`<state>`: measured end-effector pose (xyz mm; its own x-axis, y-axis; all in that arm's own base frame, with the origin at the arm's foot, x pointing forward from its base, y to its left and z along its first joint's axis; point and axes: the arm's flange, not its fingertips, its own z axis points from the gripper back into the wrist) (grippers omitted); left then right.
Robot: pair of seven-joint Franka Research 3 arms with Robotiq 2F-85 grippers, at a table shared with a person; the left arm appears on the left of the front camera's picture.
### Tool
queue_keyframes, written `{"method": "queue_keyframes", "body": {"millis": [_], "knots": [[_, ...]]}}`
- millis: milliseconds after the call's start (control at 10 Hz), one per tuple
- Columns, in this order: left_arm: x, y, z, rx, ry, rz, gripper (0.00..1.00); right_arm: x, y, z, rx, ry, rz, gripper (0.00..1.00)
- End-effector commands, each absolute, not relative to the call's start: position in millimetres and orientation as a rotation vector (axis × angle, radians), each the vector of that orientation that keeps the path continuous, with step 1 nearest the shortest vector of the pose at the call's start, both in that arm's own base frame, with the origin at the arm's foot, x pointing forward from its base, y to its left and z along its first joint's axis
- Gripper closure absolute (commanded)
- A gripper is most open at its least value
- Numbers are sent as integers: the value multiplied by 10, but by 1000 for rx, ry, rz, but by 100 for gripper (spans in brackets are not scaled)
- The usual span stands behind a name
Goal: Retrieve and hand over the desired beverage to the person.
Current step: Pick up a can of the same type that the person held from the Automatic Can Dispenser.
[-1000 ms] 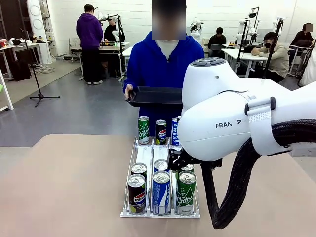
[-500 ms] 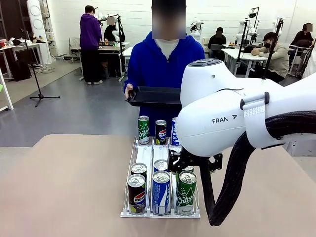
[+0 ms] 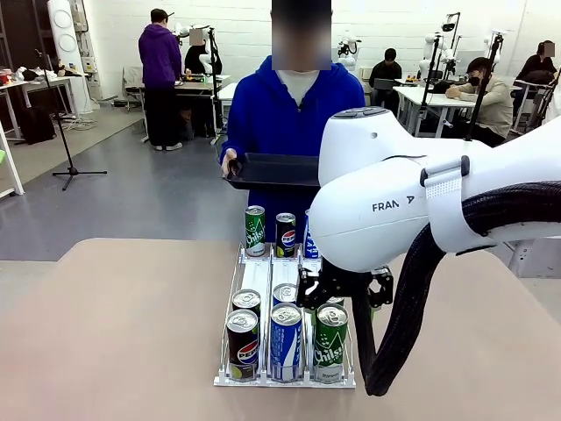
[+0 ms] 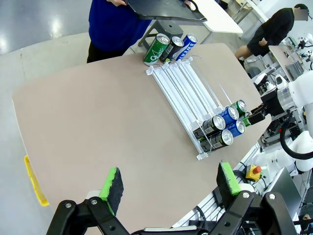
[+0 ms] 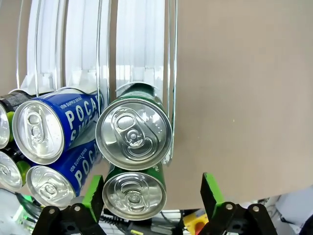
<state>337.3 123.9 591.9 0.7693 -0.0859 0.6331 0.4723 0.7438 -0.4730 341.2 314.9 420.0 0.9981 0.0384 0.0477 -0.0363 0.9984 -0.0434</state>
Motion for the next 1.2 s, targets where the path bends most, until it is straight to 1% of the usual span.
{"method": "queue_keyframes", "body": {"millis": [0,400,500,600,700,800,1000,1100], "knots": [[3378,1260,5902,-682,-643,-350,0,3428,3210,4197,7,-27,37,0],[3378,1260,5902,-682,-643,-350,0,3424,3219,4165,35,-15,57,0],[3378,1260,5902,-682,-643,-350,0,3431,3211,4157,41,-17,67,29],[3378,1260,5902,-682,-643,-350,0,3428,3211,4154,41,-17,68,47],[3378,1260,5902,-682,-643,-350,0,3428,3214,4151,41,-16,73,81],[3378,1260,5902,-682,-643,-350,0,3426,3215,4149,38,-15,75,100],[3378,1260,5902,-682,-643,-350,0,3428,3210,4147,36,-16,77,100],[3378,1260,5902,-682,-643,-350,0,3427,3210,4148,33,-17,76,97]]}}
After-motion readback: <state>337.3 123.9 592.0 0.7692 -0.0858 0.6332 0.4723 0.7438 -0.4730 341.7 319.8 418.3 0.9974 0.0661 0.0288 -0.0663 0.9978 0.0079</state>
